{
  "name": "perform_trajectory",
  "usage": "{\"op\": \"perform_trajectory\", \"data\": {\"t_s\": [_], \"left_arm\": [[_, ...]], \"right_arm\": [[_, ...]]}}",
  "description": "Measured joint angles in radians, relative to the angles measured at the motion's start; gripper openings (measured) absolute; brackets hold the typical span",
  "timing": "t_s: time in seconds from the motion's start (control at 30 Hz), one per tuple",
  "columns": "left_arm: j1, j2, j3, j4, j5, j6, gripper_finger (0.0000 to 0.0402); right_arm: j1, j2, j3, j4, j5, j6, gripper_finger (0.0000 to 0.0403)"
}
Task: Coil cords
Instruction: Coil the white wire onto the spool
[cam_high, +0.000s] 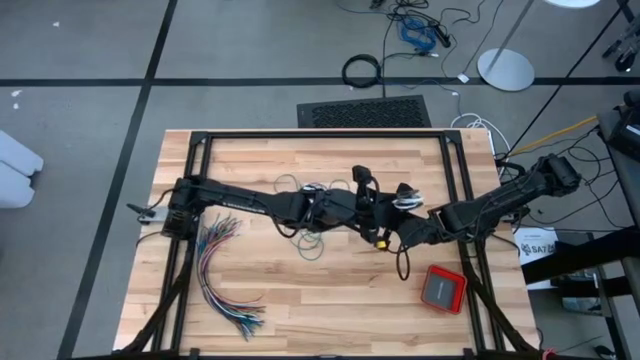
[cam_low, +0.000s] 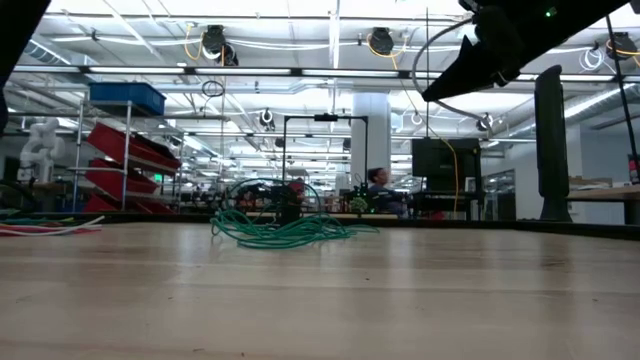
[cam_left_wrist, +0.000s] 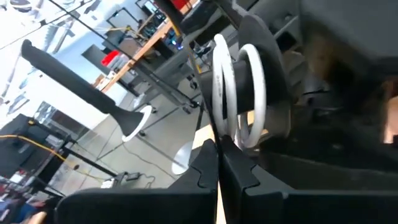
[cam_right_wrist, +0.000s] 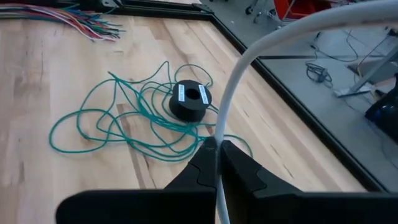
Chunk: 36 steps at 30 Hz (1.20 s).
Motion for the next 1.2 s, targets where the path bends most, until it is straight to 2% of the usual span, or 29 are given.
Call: {"op": "perform_trajectory", "data": {"t_s": [0.2, 0.57, 0.93, 1.2], "left_arm": [[0.029, 0.003, -0.003, -0.025, -0.099, 0.050, 0.0000], [0.041, 0.001, -0.003, -0.019, -0.089, 0.042, 0.0000], [0.071, 0.015, -0.004, -0.026, -0.173, 0.047, 0.0000], [0.104, 0.030, -0.004, -0.044, -0.178, 0.039, 0.0000]], "right_arm": [[0.014, -0.009, 0.002, 0.010, 0.014, 0.013, 0.0000], [0.012, -0.019, 0.001, -0.001, 0.038, 0.024, 0.0000], [0.012, -0.019, 0.001, 0.005, 0.068, 0.031, 0.0000], [0.031, -0.019, 0.001, 0.004, 0.115, 0.036, 0.0000]]}}
